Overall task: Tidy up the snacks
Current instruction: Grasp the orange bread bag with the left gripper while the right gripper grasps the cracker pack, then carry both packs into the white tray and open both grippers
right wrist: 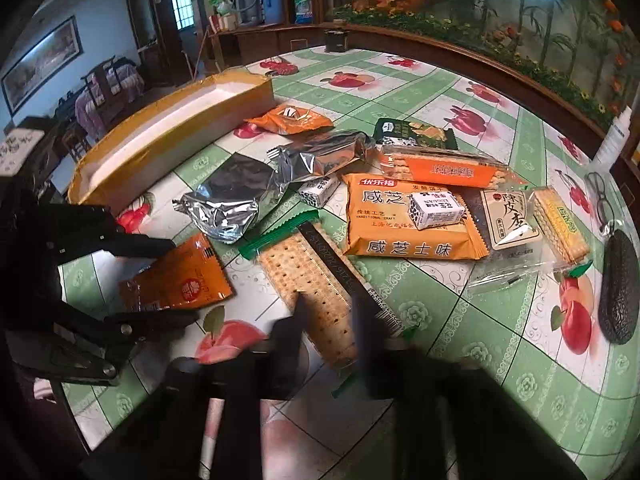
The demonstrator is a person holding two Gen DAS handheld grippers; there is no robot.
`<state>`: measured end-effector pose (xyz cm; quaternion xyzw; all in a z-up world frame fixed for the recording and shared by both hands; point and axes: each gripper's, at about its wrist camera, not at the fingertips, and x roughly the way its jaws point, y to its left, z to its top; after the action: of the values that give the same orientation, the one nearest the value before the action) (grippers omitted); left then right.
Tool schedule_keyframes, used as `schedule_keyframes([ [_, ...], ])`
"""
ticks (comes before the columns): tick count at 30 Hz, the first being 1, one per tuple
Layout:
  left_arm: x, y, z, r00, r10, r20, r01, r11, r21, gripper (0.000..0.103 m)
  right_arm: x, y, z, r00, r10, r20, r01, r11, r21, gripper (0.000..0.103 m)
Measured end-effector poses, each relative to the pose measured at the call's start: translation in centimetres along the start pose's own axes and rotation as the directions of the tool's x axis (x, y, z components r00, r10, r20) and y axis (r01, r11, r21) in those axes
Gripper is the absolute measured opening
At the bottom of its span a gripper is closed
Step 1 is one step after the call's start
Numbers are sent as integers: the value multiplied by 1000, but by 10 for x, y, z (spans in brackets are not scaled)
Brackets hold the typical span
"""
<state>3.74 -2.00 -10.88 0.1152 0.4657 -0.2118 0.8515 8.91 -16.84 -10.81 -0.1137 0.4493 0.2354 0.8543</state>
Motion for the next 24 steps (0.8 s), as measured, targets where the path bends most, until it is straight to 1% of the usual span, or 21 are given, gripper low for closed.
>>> schedule_keyframes([
  [1,-1,0,-1,1000,1,2,-1,1000,-3,45,0,-3,-1,1000,8,4,-8,999,32,0],
  [2,-2,0,-1,1000,2,4,-2,1000,-6,43,0,-5,-3,1000,18,12,-19,998,56,0],
  [4,-3,1,-2,1000,-4,8,4,1000,-12,42,0,-10,-5,999,45,31,-48,994,97,1],
  [6,-4,0,-4,1000,-9,7,9,1000,-12,42,-1,-12,-7,995,89,48,-94,991,100,12],
  [7,-4,1,-4,1000,-13,8,13,1000,-18,42,-2,-12,-7,994,93,58,-98,991,94,22],
  [8,-4,2,-5,1000,-19,8,19,999,-25,42,-3,-11,-6,994,88,58,-93,992,84,54],
  [9,-4,3,-5,1000,-23,7,23,999,-30,42,-3,-8,-5,996,69,54,-72,996,59,82],
  [10,-5,4,-5,1000,-26,7,26,999,-34,42,-4,-5,-2,998,40,58,-41,999,30,88],
  [11,-5,4,-5,1000,-28,7,28,999,-38,42,-4,-2,0,998,2,64,-2,1000,-10,87],
  [12,-5,4,-5,1000,-30,7,30,999,-40,42,-1,-1,3,999,-3,50,6,999,-42,86],
  [14,-5,4,-5,1000,-28,7,28,999,-41,42,9,-1,8,999,41,5,-40,997,-66,82],
  [16,-5,6,-5,999,-34,10,35,998,-52,42,21,1,9,998,39,-39,-43,995,-92,73],
  [17,-5,7,-5,999,-39,11,39,997,-59,42,28,4,8,997,36,-70,-44,993,-108,72],
  [18,-5,8,-5,999,-42,14,43,997,-66,42,30,8,6,998,22,-60,-30,990,-135,63],
  [20,-5,10,-5,999,-41,20,43,996,-83,42,26,12,5,997,44,-60,-51,991,-125,49],
  [22,-6,12,-6,999,-42,29,44,994,-97,41,23,16,3,998,4,-61,-12,993,-121,48],
  [24,-8,14,-7,998,-44,41,48,993,-107,38,16,15,-3,999,24,-33,-26,998,-64,48],
])
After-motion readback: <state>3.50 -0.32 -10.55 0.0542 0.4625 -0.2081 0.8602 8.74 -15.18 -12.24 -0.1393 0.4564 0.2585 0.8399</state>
